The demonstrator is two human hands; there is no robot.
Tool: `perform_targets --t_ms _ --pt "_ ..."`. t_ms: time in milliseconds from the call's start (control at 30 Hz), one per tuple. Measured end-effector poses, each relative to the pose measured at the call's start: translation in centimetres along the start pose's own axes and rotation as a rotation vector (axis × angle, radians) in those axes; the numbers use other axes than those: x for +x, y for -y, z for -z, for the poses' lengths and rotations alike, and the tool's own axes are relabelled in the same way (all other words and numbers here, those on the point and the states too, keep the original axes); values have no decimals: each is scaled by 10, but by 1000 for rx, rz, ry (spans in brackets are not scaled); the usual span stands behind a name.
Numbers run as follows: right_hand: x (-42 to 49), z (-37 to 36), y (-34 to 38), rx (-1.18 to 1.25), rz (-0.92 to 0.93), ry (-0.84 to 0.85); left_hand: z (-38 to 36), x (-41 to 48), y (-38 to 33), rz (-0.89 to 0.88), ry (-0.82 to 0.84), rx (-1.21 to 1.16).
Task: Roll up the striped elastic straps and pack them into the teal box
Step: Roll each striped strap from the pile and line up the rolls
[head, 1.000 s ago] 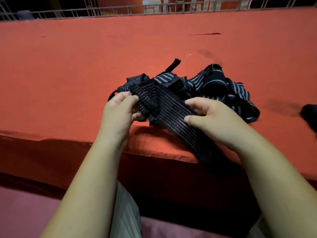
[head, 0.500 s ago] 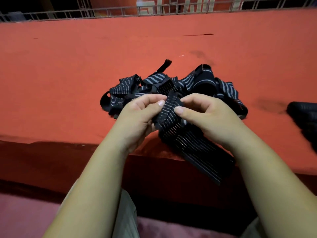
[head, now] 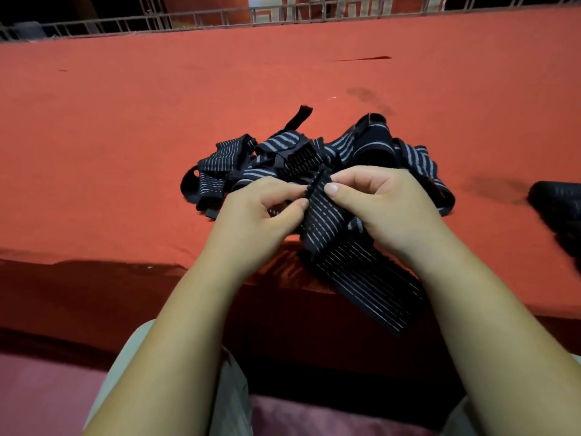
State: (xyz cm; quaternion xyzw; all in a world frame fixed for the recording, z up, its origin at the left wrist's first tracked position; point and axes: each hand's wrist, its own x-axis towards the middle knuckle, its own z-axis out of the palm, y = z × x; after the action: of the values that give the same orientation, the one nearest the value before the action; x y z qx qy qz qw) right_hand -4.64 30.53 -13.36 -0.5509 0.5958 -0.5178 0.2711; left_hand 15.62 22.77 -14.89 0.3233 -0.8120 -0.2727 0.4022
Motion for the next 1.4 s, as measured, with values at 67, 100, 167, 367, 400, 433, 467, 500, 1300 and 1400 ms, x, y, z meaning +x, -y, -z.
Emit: perform_targets --t_ms 67,100,167,367,400,433,467,500,1300,1400 --pt "-2 -1 3 -25 1 43 1 1 4 75 -46 19" --pt "-2 -1 4 -39 -3 57 1 2 7 139 -73 22" --pt "-1 0 6 -97 -20 78 5 5 15 278 -141 -79" --pt "1 -9 13 -122 -72 111 17 0 20 300 -98 -414" --pt "2 -12 13 -98 -60 96 18 0 21 300 -90 -436" --pt "4 -15 13 -76 -46 82 19 1 23 304 -91 -454" --pt "6 -19 12 -57 -37 68 20 1 25 310 -99 -463" --pt "8 -23 12 -43 -34 48 21 0 27 318 -104 -468" --pt "46 -46 3 32 -21 -136 63 89 138 257 -122 688" --pt "48 -48 4 53 -16 -145 59 95 141 245 -177 702"
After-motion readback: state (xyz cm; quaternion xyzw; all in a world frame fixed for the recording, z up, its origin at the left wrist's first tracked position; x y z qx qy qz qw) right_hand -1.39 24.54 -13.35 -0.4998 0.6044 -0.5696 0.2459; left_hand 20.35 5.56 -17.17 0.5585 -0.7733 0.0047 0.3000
